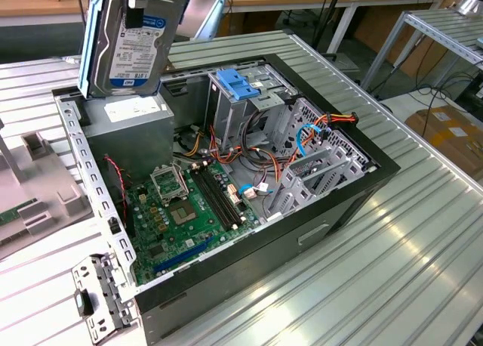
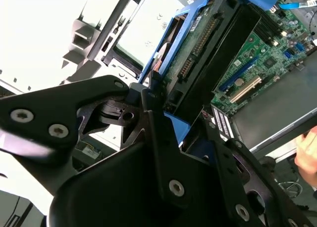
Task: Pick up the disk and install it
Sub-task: 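Pick up the disk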
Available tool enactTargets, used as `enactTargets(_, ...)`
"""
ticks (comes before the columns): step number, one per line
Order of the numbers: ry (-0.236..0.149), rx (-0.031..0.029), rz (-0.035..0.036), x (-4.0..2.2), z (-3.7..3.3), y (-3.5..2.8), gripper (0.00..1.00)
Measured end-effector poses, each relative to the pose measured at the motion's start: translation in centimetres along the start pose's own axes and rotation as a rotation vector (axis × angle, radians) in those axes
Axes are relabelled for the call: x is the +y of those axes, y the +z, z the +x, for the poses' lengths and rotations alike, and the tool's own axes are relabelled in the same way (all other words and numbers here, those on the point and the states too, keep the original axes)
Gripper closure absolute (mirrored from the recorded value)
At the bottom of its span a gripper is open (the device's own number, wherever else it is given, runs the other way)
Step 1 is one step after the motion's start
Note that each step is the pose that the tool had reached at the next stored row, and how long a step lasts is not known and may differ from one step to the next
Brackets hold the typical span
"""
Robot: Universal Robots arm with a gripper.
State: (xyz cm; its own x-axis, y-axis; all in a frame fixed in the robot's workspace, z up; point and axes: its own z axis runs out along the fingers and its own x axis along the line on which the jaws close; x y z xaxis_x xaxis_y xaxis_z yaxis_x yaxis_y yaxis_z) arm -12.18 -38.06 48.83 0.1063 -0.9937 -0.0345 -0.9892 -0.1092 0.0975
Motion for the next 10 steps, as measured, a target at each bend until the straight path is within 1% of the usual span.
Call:
enactTargets(3,0.051,-0.0052,0.0019,0.0,0.35,0.09,0.63)
enactTargets(5,0.053,-0.0053,0.0018,-0.13,0.7,0.08,0.63)
enactTargets(7,0.053,-0.0053,0.0016,-0.43,1.25,0.06,0.63)
enactTargets(10,0.053,-0.0052,0.0011,-0.78,1.89,0.01,0.63)
